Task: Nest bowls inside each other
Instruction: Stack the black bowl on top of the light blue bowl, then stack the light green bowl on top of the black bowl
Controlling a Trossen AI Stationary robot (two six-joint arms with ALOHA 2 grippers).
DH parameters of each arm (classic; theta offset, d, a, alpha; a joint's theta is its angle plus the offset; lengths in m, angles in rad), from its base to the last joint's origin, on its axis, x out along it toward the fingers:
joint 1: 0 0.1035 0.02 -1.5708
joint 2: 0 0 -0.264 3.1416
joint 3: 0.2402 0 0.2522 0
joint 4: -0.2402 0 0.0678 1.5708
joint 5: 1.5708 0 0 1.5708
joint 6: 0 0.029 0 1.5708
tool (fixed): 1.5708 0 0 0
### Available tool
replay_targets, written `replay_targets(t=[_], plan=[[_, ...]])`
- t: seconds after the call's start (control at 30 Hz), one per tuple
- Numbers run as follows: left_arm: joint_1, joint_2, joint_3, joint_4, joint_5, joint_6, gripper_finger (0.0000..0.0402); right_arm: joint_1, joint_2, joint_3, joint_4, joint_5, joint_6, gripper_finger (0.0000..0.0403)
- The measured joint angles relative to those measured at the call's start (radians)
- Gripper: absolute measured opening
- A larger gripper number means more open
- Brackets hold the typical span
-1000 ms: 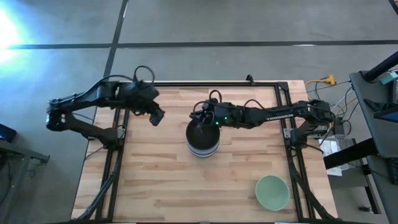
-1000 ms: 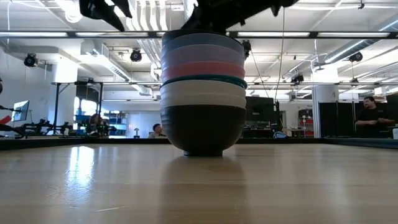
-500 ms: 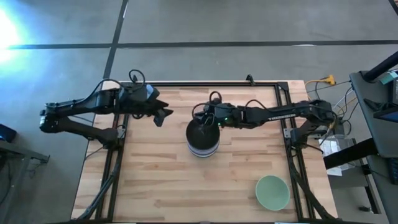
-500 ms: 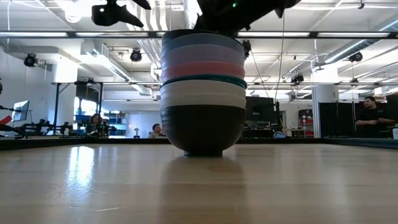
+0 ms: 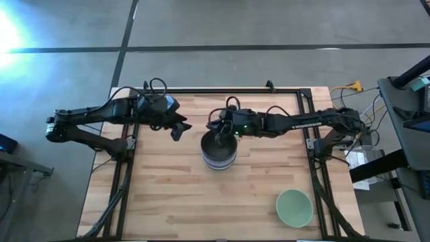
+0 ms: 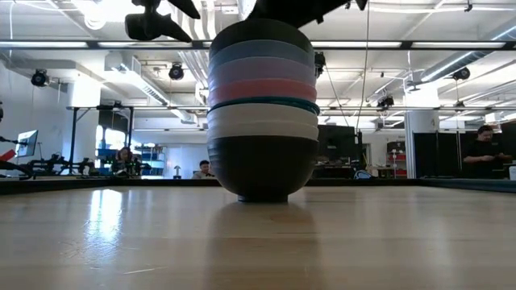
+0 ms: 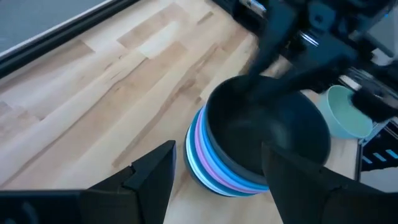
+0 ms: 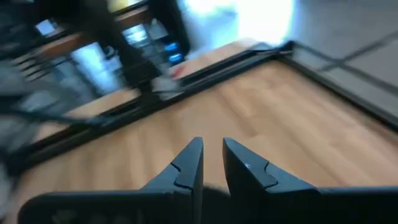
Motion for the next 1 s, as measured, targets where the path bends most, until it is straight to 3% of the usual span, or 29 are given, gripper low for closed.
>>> replay_targets(t=[0.1,0.2,0.37,0.6,0.77,0.87,1.0], plan=[[0.0,-0.004,0.0,0.0,-0.005,0.018,0.0221,0.05,-0.007,-0.005,-0.023,-0.087,-0.026,0.0058],[0.0,-0.003,-0.001,-0.001,-0.013,0.018,0.0221,0.116,-0.007,-0.025,-0.027,-0.099,-0.035,0.0058],[0.0,-0.003,-0.005,0.0,-0.017,0.014,0.0221,0.183,0.005,-0.059,-0.028,-0.019,-0.008,0.0058],[-0.001,-0.005,-0.006,0.0,-0.017,-0.006,0.0221,0.191,-0.002,-0.085,0.007,-0.006,0.043,0.0058],[-0.001,-0.01,-0.007,0.0,-0.005,-0.013,0.0221,0.192,-0.073,-0.071,0.011,0.081,0.026,0.0058],[-0.003,-0.015,-0.008,0.0,0.001,-0.012,0.0221,0.207,-0.163,-0.082,-0.082,0.122,0.026,0.0058],[-0.006,-0.02,-0.015,0.001,0.002,-0.012,0.0221,0.27,-0.314,-0.099,-0.345,0.164,0.079,0.0058]])
